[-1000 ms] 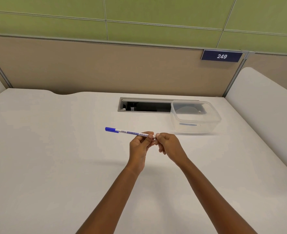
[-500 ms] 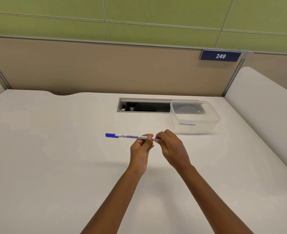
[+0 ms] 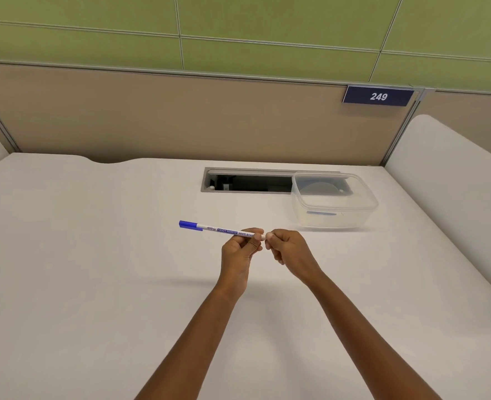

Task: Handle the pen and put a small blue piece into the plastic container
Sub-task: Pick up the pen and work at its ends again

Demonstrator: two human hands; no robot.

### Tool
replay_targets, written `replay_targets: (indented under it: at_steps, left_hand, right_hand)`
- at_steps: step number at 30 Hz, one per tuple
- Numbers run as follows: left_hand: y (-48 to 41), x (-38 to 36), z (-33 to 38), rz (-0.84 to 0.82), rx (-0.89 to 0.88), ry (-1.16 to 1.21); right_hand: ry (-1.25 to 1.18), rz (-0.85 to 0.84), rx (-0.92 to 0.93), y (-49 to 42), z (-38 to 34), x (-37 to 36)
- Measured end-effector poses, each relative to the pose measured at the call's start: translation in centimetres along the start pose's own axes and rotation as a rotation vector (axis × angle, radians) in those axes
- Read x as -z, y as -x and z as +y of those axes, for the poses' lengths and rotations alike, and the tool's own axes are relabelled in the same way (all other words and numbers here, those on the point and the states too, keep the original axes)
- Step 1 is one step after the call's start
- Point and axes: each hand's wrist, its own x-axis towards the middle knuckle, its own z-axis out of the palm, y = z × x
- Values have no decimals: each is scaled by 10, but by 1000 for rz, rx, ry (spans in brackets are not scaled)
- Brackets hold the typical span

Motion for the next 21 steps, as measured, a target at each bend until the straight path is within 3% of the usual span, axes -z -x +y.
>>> replay_targets:
  at_steps: [8, 12, 16, 21]
  left_hand:
    - [-4, 3, 1, 81, 30, 33]
    - [-4, 2, -1, 64, 48, 48]
    - [-3, 1, 0, 30, 62, 71]
    - [-4, -1, 1, -5, 57, 62]
  right_hand:
    - [541, 211, 375, 10, 9, -5]
    - [697, 278, 542, 10, 7, -4]
    - [690, 267, 583, 6, 8, 0]
    - [477, 221, 497, 2, 9, 0]
